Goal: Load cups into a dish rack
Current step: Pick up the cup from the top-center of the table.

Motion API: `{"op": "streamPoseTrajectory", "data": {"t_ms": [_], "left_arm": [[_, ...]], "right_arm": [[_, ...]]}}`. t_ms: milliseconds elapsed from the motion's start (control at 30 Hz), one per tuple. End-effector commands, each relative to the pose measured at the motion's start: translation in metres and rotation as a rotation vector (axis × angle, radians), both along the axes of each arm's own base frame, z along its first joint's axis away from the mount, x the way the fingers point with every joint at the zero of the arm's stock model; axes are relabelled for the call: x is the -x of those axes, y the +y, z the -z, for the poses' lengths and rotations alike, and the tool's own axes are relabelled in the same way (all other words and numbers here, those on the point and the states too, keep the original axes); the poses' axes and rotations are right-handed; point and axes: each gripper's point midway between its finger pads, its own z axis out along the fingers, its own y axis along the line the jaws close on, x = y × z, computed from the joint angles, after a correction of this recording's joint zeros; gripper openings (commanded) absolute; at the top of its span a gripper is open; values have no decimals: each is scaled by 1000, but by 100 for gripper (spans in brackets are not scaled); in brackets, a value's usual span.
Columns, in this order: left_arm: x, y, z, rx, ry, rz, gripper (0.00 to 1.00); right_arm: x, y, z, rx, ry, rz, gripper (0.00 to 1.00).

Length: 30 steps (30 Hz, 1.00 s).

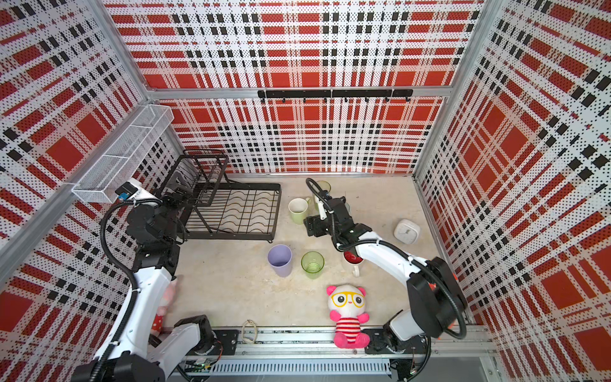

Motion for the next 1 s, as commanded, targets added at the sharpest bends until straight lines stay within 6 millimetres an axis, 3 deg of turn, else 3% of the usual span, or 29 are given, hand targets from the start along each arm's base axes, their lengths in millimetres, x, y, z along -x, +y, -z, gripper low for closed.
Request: {"op": "streamPoseTrajectory", "data": {"t_ms": [0, 67, 233, 400, 600, 700, 800, 900, 967], "left_arm": [[2, -20, -16, -69, -26, 74, 98], [-2, -33, -17, -99, -4, 110, 98], [-14, -91, -13, -215, 82, 203, 98], [-21, -173, -3, -277, 127, 379, 98], [-33, -258, 33, -310, 225, 571, 98], [-44, -282, 58, -354, 323, 629, 98], [-55, -291, 82, -344, 424, 679, 98], [-61, -295, 100, -306, 507, 746, 98], [-63, -295, 110, -285, 542, 766, 98]], "right_arm": [[8, 33, 6, -5, 44, -56, 85], [1, 38, 6, -14, 65, -26, 89], [-19, 10, -6, 140, -16, 96, 97], [-30, -29, -28, 242, -115, 197, 100], [-49, -84, -27, 9, 73, 331, 100], [-55, -109, -23, -69, 123, 362, 100], [-59, -130, -11, -67, 190, 384, 100], [-64, -139, -9, -40, 218, 387, 99], [-69, -132, -13, -45, 218, 348, 96]]}}
